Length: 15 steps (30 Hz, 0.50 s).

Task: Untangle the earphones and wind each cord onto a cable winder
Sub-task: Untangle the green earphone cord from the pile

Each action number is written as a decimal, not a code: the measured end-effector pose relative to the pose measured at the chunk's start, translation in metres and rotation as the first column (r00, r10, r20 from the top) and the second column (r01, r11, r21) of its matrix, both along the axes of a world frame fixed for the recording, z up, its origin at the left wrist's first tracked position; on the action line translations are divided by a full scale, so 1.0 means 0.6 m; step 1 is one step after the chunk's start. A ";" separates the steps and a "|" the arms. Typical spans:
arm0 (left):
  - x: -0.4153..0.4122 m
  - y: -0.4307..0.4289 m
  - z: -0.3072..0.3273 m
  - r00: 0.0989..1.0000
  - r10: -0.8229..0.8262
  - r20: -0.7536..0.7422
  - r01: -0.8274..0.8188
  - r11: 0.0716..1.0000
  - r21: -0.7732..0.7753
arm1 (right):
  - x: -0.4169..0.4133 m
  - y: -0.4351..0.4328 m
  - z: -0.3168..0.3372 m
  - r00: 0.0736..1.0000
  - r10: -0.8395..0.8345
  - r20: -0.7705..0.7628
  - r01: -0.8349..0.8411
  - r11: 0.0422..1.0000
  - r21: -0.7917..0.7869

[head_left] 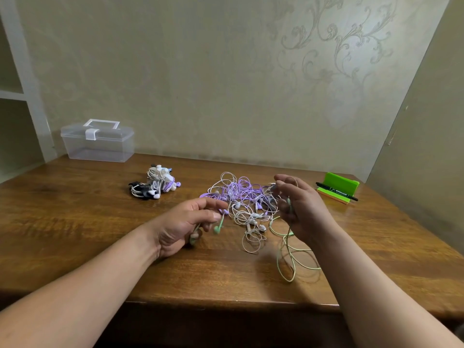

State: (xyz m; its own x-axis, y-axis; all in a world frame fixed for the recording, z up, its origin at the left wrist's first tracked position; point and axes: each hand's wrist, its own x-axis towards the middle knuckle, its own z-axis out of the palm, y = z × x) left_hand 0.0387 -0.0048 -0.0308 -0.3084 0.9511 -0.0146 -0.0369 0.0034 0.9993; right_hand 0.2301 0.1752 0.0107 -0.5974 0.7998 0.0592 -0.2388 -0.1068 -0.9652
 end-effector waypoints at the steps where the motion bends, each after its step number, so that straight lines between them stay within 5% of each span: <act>1: 0.001 -0.001 0.000 0.999 -0.012 -0.029 0.011 1.000 -0.022 | 0.001 -0.001 0.000 1.000 0.014 0.003 -0.014 1.000 0.003; 9: 0.026 0.020 0.017 0.842 0.113 -0.527 -0.129 0.992 0.007 | -0.007 -0.036 0.023 0.966 0.236 0.101 -0.249 0.958 0.144; 15: 0.085 0.042 0.060 0.984 -0.175 0.029 0.170 0.977 0.129 | -0.030 -0.055 0.040 0.951 0.233 0.202 -0.285 0.915 0.286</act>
State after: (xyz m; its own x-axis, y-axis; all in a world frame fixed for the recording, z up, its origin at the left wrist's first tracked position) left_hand 0.0898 0.0205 0.0049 -0.1408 0.9850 0.0997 -0.0869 -0.1126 0.9898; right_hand 0.2121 0.1424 0.0349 -0.8034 0.5726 0.1635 -0.0824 0.1650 -0.9828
